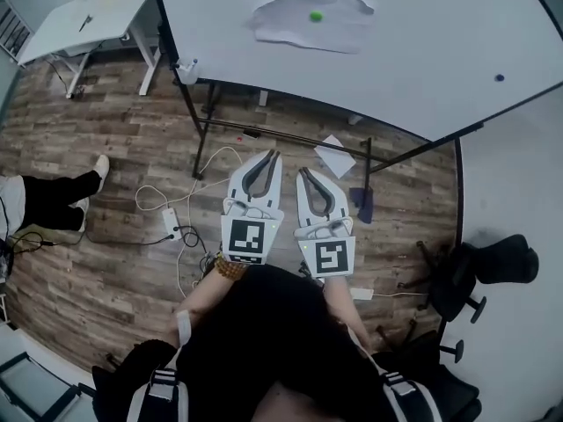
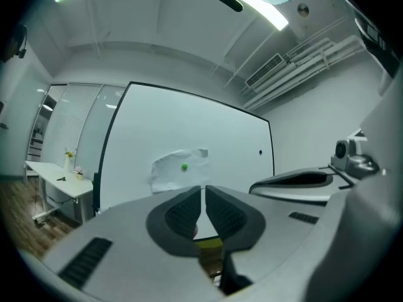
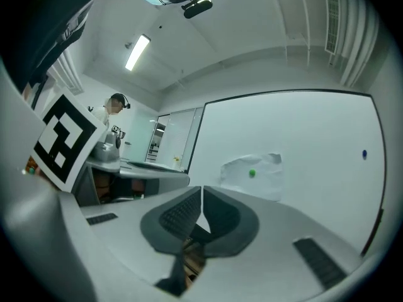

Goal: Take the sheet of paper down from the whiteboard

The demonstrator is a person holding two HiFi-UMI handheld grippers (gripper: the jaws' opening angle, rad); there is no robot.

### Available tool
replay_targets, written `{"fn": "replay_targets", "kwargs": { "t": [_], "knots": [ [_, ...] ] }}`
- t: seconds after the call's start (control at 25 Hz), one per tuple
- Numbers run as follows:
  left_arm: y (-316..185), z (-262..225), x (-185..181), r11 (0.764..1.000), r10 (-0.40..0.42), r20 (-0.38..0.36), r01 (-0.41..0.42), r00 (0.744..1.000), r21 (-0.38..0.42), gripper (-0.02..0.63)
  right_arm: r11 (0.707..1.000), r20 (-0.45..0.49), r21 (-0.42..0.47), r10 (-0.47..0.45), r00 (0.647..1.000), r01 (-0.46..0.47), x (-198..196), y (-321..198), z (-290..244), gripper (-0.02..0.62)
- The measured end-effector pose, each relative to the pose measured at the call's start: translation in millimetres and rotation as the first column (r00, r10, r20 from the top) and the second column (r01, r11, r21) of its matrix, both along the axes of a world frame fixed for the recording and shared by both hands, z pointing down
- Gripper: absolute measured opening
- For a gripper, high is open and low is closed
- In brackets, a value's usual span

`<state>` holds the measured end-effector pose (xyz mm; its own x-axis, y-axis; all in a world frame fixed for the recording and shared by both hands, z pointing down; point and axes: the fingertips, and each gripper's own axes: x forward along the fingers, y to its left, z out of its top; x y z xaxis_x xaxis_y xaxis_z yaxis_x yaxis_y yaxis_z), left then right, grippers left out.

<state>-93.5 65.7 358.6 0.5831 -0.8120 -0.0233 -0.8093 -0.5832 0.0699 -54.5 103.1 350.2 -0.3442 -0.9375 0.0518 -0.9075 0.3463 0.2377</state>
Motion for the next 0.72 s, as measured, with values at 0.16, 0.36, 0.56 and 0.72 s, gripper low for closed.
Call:
{"fn": "replay_targets", "kwargs": {
  "t": [0.16, 0.36, 0.56, 0.72],
  "knots": [
    [-40.0, -0.5, -17.8, 0.998, -0.061, -0.026, 0.061, 0.998, 0.005, 0.031, 0.999, -0.013, 0.019, -0.031, 0.999, 0.032, -11.1, -37.0, -10.9, 0.002],
    [-84.2, 11.0, -28.9, 0.997, -0.074, -0.023, 0.073, 0.997, -0.017, 0.031, 0.999, -0.021, 0.001, -0.049, 0.999, 0.049, -18.8, -74.0, -8.6, 0.002],
    [-118.9, 14.7, -45.0, 0.996, -0.082, -0.024, 0.082, 0.996, -0.021, 0.031, 0.997, -0.057, 0.038, -0.071, 0.996, 0.073, -30.5, -100.9, -13.3, 0.002],
    [-140.9, 19.2, -41.7, 0.997, -0.074, 0.004, 0.074, 0.997, -0.017, 0.031, 0.999, -0.011, 0.028, -0.028, 1.000, 0.029, -16.2, -119.2, -13.1, 0.002]
  ]
}}
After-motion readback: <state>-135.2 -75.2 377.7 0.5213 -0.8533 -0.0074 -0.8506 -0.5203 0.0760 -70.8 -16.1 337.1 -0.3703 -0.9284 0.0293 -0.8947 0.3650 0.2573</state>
